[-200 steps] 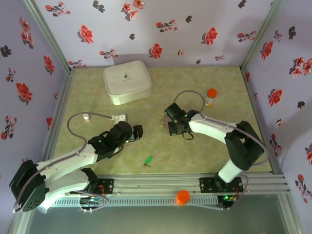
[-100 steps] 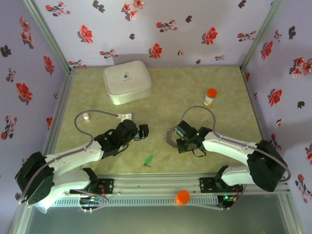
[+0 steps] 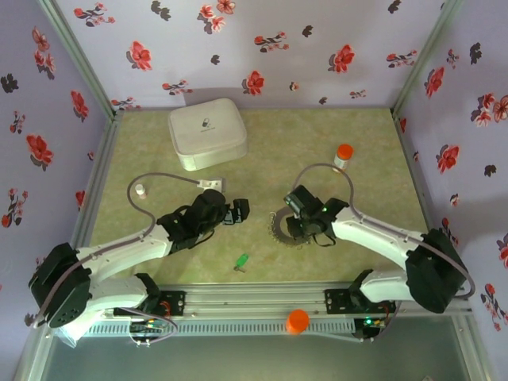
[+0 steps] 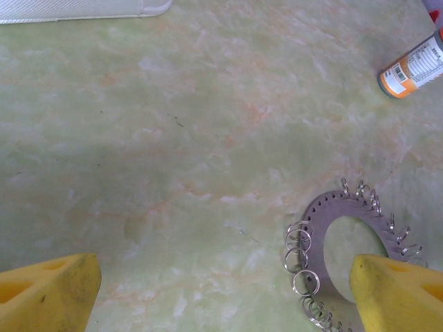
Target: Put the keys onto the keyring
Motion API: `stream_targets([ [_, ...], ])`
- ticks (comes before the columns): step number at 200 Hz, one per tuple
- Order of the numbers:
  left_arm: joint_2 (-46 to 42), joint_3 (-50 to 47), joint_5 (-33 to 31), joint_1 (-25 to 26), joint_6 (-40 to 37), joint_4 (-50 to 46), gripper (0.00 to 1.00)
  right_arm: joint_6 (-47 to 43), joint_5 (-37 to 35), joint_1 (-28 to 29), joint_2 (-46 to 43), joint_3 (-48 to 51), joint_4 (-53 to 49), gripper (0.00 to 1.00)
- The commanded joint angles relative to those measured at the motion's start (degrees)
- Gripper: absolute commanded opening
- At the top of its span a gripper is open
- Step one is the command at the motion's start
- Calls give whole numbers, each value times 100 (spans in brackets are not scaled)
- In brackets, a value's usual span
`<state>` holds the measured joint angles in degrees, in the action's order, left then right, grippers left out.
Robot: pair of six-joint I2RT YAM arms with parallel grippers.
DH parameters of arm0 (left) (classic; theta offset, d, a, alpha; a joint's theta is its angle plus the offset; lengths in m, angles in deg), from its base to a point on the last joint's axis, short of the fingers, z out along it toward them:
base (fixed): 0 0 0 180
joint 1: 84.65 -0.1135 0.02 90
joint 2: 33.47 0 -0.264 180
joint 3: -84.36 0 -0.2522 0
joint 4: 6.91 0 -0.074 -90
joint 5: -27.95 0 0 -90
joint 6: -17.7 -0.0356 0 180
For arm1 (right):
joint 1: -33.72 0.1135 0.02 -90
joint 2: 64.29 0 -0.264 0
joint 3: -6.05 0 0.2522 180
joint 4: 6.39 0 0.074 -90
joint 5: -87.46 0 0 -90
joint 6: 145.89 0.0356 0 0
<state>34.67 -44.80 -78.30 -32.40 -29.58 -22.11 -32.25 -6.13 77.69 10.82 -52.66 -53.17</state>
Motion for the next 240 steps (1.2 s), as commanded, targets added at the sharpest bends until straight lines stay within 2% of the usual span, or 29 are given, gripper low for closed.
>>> stream_targets([
  [1,92,8,-97,31,-141,109,93,-787,165,-165,571,-579,328,22],
  [46,160,0,-306,6,-299,144,94,-1614,605,-393,1991,-1639,386,24],
  [76,99,14,-348,5,-312,55,94,-1877,792,-562,2487,-2050,226,32],
  [103,83,53,-396,-4,-308,57,94,-2051,966,-696,2829,-2295,-44,34],
  [151,105,158,-445,-4,-412,40,94,-2161,1432,-717,3136,-2452,-214,34],
  [240,133,126,-638,-4,-283,43,93,-2148,1868,-732,3038,-2446,-163,34],
])
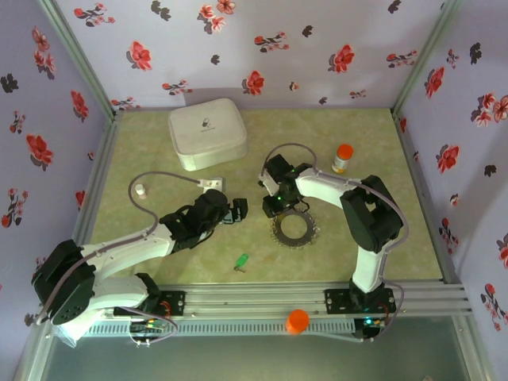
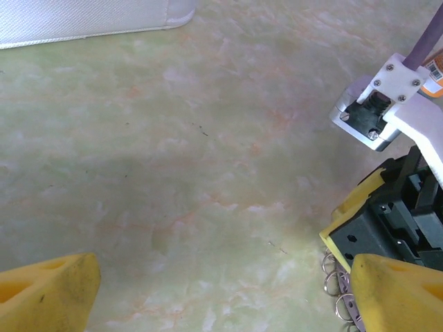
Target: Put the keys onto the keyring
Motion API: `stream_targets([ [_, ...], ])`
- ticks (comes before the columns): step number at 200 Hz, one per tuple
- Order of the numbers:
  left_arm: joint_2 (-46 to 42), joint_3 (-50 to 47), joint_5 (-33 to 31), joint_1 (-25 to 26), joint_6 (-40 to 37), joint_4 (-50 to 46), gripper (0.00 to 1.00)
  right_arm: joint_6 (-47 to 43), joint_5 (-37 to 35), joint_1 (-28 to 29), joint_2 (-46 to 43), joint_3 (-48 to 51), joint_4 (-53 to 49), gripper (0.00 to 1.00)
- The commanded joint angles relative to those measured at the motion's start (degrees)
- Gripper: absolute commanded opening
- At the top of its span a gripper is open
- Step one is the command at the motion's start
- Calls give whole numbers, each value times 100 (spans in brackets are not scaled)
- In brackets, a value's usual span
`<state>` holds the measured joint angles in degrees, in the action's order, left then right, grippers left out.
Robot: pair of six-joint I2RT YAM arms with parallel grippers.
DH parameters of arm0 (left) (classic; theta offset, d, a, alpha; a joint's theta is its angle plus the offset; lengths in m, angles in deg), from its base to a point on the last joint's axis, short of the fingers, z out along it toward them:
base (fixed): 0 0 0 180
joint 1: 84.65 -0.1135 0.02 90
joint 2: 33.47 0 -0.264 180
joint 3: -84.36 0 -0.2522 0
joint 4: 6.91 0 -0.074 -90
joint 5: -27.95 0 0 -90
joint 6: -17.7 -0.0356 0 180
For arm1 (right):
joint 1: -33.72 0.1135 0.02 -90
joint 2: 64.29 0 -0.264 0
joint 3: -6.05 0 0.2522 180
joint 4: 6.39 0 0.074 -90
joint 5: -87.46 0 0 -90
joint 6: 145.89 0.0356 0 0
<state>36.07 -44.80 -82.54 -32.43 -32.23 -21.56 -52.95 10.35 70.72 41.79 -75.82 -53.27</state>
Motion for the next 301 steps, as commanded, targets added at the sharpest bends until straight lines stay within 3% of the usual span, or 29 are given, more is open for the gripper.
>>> stream_targets([
  [1,-4,125,-216,-2,-18,-10,93,-76,222,-34,-60,-126,-147,34],
  [18,1,140,-240,-2,-22,1,93,-24,208,-35,-179,-81,-111,39],
  [69,23,177,-287,0,-61,-48,93,57,-10,-25,-272,-14,-334,37],
  [143,56,204,-323,2,-105,-96,93,-40,16,-20,-38,-149,-571,22],
  [192,131,255,-342,-7,-116,-35,93,-74,93,-17,-4,-176,-668,23],
  [301,62,300,-350,-2,-135,-157,92,-136,123,1,75,-233,-722,7],
])
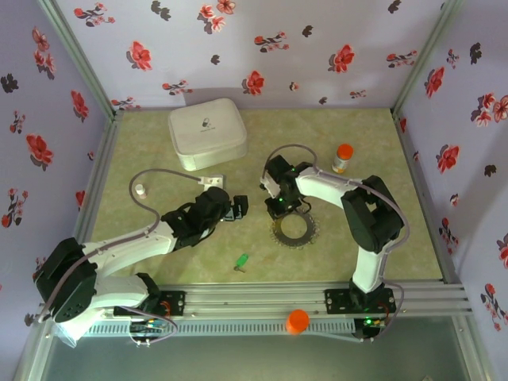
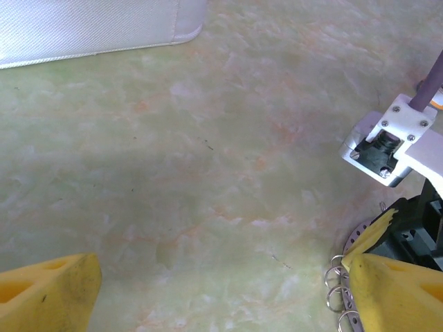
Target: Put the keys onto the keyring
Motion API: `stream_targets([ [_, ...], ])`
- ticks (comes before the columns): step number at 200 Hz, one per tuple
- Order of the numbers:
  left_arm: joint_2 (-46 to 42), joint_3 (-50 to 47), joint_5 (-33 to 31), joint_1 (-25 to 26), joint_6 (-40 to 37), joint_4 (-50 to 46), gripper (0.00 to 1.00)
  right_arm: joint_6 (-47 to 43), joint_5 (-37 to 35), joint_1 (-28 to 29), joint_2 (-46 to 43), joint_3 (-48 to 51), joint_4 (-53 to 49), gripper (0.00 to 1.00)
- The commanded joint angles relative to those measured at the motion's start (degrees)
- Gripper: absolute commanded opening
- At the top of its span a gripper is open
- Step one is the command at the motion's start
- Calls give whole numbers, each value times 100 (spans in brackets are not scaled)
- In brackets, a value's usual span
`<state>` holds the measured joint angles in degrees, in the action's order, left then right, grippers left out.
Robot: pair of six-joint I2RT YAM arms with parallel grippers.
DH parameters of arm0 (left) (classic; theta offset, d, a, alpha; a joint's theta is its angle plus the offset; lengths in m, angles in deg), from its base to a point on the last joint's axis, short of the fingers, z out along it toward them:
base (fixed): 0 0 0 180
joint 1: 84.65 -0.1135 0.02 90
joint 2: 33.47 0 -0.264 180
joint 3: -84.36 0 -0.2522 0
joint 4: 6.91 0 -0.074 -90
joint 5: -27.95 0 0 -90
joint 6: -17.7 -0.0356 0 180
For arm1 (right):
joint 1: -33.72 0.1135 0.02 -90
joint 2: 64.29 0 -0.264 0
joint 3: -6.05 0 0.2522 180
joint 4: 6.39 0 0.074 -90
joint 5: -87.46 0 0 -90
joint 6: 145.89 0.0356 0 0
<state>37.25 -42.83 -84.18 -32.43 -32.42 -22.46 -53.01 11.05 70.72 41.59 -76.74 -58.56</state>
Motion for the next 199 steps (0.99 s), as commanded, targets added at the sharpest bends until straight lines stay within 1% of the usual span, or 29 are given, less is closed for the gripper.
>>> stream_targets([
  [1,-62,103,-186,-2,-114,-72,92,-129,55,1,92,-143,-193,6],
  [17,-83,114,-204,-2,-140,-94,92,-129,56,1,61,-145,-210,0],
  [45,-180,121,-320,-6,-326,-208,93,-194,-184,135,-179,-104,-113,0],
  [61,-294,125,-444,-41,-567,-323,93,-234,-329,303,-462,75,178,0],
  [74,-414,105,-470,-141,-790,-428,90,-252,-355,403,-767,253,482,0],
  [91,-527,72,-397,-432,-1079,-619,84,-177,-243,432,-1126,407,799,0],
  [105,-613,70,-138,-748,-1362,-717,80,-147,-103,463,-1416,500,1010,0],
  [118,-717,96,89,-936,-1713,-679,77,-176,-76,525,-1678,554,1128,0],
  [153,-1132,-54,601,-1017,-3039,-2,69,-360,294,607,-2415,880,1618,0],
  [177,-1407,-173,1400,-1041,-3843,419,62,-571,477,624,-2884,1156,1967,0],
  [199,-1569,-180,2160,-1056,-4518,580,62,-642,623,625,-3268,1356,2329,0],
])
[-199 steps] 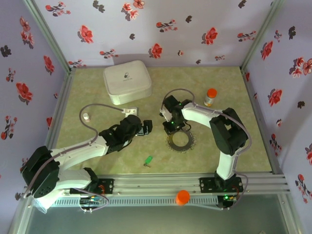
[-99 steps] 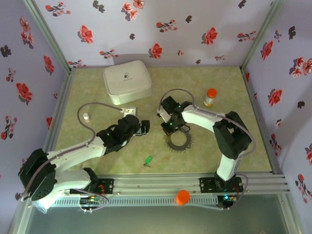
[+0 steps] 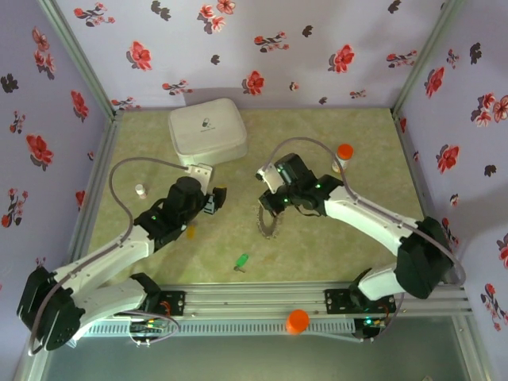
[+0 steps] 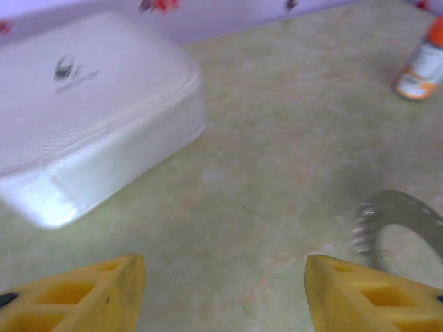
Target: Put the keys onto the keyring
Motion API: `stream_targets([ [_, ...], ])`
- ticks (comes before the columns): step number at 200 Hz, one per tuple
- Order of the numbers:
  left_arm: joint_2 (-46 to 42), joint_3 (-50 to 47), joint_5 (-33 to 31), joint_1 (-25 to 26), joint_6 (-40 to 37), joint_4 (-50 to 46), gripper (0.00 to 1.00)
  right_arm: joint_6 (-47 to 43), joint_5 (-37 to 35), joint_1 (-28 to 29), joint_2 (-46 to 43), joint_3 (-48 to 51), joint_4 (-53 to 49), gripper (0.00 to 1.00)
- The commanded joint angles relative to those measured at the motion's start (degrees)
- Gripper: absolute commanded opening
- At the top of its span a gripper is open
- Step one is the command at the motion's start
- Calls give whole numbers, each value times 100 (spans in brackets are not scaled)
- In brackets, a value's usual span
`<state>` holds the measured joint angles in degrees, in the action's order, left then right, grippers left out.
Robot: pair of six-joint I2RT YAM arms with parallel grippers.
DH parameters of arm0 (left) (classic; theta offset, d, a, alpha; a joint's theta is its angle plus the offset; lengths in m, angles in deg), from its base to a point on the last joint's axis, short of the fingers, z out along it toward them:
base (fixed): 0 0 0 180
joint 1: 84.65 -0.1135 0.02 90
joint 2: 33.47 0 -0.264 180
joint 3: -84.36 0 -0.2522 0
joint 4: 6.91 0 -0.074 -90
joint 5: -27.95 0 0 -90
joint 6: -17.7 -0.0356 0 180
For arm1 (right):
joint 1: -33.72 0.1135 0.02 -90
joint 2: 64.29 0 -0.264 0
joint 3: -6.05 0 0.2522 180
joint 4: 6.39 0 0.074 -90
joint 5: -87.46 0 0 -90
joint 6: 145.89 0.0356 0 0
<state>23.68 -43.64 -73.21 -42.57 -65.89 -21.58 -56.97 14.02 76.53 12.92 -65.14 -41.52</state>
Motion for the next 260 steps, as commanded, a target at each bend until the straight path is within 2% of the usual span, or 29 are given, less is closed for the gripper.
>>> stream_targets([
  [1,-225,-103,1102,-42,-1192,507,62,-249,337,44,-409,201,633,0],
  [27,-377,-148,1935,-43,-1601,638,59,-458,760,44,-785,384,993,0],
  [40,-443,-83,2308,-51,-1565,636,46,-527,957,44,-1040,583,1331,0],
  [49,-532,-38,2799,-50,-1572,631,39,-594,1061,44,-1240,642,1485,0],
  [59,-649,5,3325,-51,-1626,610,39,-709,1206,44,-1446,621,1510,0],
  [80,-896,84,3648,-64,-1621,526,35,-913,1442,43,-1817,610,1488,0],
  [97,-948,256,4074,-86,-1672,301,24,-1016,1670,43,-2026,589,1449,0],
  [125,-857,537,5155,-95,-1600,256,21,-1199,1928,44,-2240,393,1178,0],
  [161,-873,315,5229,-94,-926,1244,28,-1433,2178,46,-2312,132,896,0],
  [202,-735,298,5387,-90,-738,1326,32,-1302,2535,60,-2305,188,1271,0],
  [260,-488,340,5396,-84,-928,1010,30,-1105,2653,138,-2177,157,1536,0],
])
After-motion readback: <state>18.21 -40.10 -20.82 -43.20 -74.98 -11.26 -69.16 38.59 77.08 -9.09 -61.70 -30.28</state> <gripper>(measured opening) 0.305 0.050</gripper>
